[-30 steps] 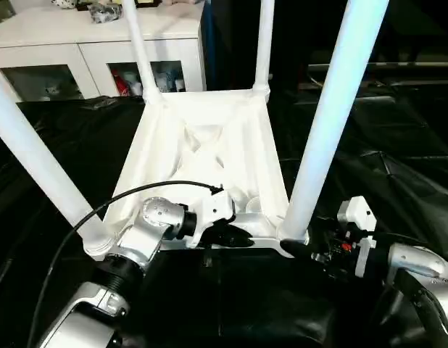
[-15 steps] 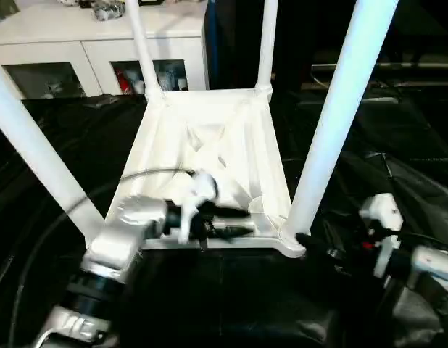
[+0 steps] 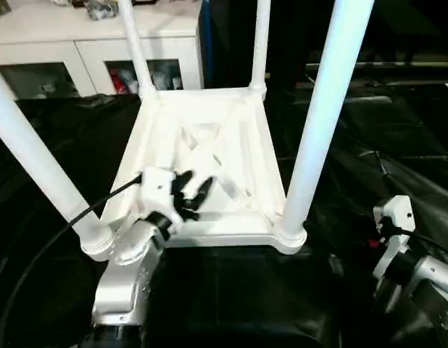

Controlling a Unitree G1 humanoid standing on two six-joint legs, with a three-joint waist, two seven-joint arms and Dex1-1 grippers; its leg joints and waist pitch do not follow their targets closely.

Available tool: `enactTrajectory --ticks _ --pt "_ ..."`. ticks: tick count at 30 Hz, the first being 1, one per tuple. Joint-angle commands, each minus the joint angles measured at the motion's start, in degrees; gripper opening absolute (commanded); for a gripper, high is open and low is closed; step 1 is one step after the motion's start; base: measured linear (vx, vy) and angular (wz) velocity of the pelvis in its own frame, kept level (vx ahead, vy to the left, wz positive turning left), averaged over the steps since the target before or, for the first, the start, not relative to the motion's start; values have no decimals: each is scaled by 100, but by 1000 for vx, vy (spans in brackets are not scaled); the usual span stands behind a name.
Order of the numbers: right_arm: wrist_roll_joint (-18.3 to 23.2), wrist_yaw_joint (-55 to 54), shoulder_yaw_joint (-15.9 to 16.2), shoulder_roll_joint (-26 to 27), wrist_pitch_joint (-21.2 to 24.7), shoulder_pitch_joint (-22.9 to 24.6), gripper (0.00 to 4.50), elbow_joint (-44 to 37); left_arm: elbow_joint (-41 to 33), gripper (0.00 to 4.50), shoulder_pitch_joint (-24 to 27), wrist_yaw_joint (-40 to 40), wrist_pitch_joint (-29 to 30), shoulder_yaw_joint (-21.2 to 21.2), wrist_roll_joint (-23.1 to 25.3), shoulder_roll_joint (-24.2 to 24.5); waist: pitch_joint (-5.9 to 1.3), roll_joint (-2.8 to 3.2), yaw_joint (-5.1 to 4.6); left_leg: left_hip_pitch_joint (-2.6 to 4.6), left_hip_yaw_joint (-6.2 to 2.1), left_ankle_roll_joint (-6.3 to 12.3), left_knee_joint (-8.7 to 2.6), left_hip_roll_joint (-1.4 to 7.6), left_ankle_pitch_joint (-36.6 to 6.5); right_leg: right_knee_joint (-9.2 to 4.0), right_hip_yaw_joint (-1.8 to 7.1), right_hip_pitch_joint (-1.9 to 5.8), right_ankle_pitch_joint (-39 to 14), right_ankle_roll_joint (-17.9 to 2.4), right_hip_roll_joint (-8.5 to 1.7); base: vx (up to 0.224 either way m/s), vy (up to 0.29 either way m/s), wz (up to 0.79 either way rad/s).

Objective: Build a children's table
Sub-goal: Rotate leg to tighten

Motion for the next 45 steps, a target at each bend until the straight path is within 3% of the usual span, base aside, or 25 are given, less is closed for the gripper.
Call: enactTrajectory --ticks 1,4,6,8,9,10,11,12,13,14,15,16,17,18,19,20,21,22,23,25,28,30,34,38,45 --pt "-22 -130 165 95 35 -97 394 -91 -130 262 33 60 -14 -153 113 48 -262 -139 22 42 -252 331 -491 438 -1370 -474 227 144 -1851 -882 -338 0 0 0" --pt "-126 -316 162 212 25 -145 394 46 -93 262 -15 195 6 -224 261 100 -358 -149 35 -109 -230 861 -314 362 350 -317 175 48 93 -1288 -238 0 0 0" --pt "-126 -347 174 219 43 -98 394 -1 -119 262 -15 296 43 -227 308 96 -559 -137 75 -213 -203 1819 -21 212 1923 -129 70 -59 1876 -1591 -133 0 0 0" --pt "-97 -262 220 155 61 68 394 -107 -272 262 64 223 88 -261 172 121 -533 -36 121 -321 -200 2052 15 201 1510 -247 -3 -179 1255 -1614 -138 -64 7 6" --pt "-104 -215 227 121 45 140 394 -129 -333 262 128 151 91 -293 111 135 -462 -59 131 -297 -192 1835 -57 275 166 -406 -27 -160 -505 -1424 -204 -86 14 5" --pt "-114 -190 229 101 31 182 394 -138 -368 262 171 109 94 -317 82 145 -319 -42 111 -100 -212 1080 -194 352 -1736 -586 -64 -159 -2826 -967 -272 -95 27 2" --pt "-176 -163 226 38 -26 248 394 -136 -426 262 264 -29 74 -383 18 194 -208 34 63 16 -265 629 -224 382 -2547 -668 -91 -250 -3671 -636 -259 -95 27 2" --pt "-176 -163 226 38 -26 248 394 -136 -426 262 264 -29 74 -383 18 194 -71 18 -80 230 -354 -82 -278 383 -3796 -846 -314 -317 -4284 -7 -132 -109 34 0" --pt "-225 -124 166 -58 -98 324 394 -121 -543 262 416 -251 49 -476 -127 257 -13 163 -132 154 -446 -423 -643 536 -4763 -678 -465 -5 -3648 161 -16 -102 45 -3" --pt "-219 -100 110 -101 -129 349 394 -109 -607 262 493 -350 55 -512 -216 282 110 203 -48 -240 -406 -537 -1180 779 -5430 121 -427 362 -2919 -42 54 -102 45 -3" --pt "-175 -49 20 -168 -153 364 394 -104 -655 262 568 -425 85 -540 -285 318 -16 351 356 -525 34 -831 -1359 574 -5663 773 -478 600 -1310 -378 104 -143 51 2" --pt "-40 63 -83 -231 -135 360 394 -172 -731 262 643 -537 159 -469 -539 273 -101 103 256 -106 39 -737 -1203 524 -4853 715 21 427 -2196 -212 -47 -106 -25 10" --pt "44 133 -150 -273 -114 361 394 -231 -812 262 674 -532 245 -439 -629 240 -167 -171 228 251 -82 -804 -649 416 -3951 109 246 78 -3665 25 -369 -106 -25 10" --pt "44 133 -150 -273 -114 361 394 -231 -812 262 674 -532 245 -439 -629 240 -125 -208 137 282 -447 -133 562 -98 -881 -708 594 -162 -5571 -94 -879 5 -86 -1" --pt "154 230 -76 -244 -100 209 394 -250 -696 280 628 -421 217 -290 -614 261 -20 -250 210 -277 -618 84 422 -115 114 -608 545 359 -5129 -141 -793 39 -13 -23" --pt "112 205 16 -185 -138 105 394 -193 -581 289 586 -258 170 -226 -467 295 -11 -116 281 -130 -628 -18 162 60 -183 -569 420 245 -4913 -237 -713 0 0 0" --pt "55 167 157 -129 -103 -45 394 -128 -499 289 491 -142 96 -157 -365 334 -131 -74 203 91 -596 -104 -161 225 -972 -324 254 94 -3530 -550 -276 0 0 0" --pt "-44 147 376 -33 -114 -260 394 0 -365 294 309 141 50 -20 -213 367 -175 8 60 70 -647 -40 -317 354 -1402 -168 234 199 -2078 -901 -202 -93 -12 17" --pt "-129 112 487 51 -174 -364 394 150 -284 294 234 339 -17 80 -124 374 -158 45 12 13 -648 -19 -356 355 -1582 -157 228 247 -1773 -1007 -215 0 0 0" --pt "-248 98 689 200 -276 -541 394 394 -236 313 128 668 -110 267 -80 376 -151 -90 -74 -55 -599 52 -385 320 -1909 -269 216 283 -2053 -1042 -301 -73 6 -5" --pt "-243 215 955 391 -260 -754 394 632 -517 336 208 528 -54 425 -553 297 -172 -103 -49 -55 -592 -41 -381 335 -1884 -290 240 248 -2250 -1101 -380 -22 3 -2" --pt "-241 356 1054 410 -254 -811 394 690 -758 344 433 111 76 332 -928 321 -206 -180 -29 -69 -581 20 -399 379 -1598 -258 248 262 -1609 -1161 -371 0 0 0" --pt "-182 504 1179 412 -254 -982 394 804 -1098 381 951 -288 -18 258 -1259 349 -287 -181 55 -56 -527 421 -330 392 -583 -95 223 297 -45 -1419 -366 27 11 -1" --pt "-269 379 1222 632 -347 -1333 394 1127 -1106 420 1342 -265 -632 339 -1353 248 -254 -283 71 -48 -457 616 -336 410 -537 -128 225 294 7 -1491 -380 17 6 -1" --pt "-573 135 1465 1079 -653 -1740 394 1833 -971 443 1735 -227 -1585 745 -1166 331 -205 -355 76 17 -397 25 -448 459 -1314 -195 247 248 -950 -1252 -367 0 0 0"
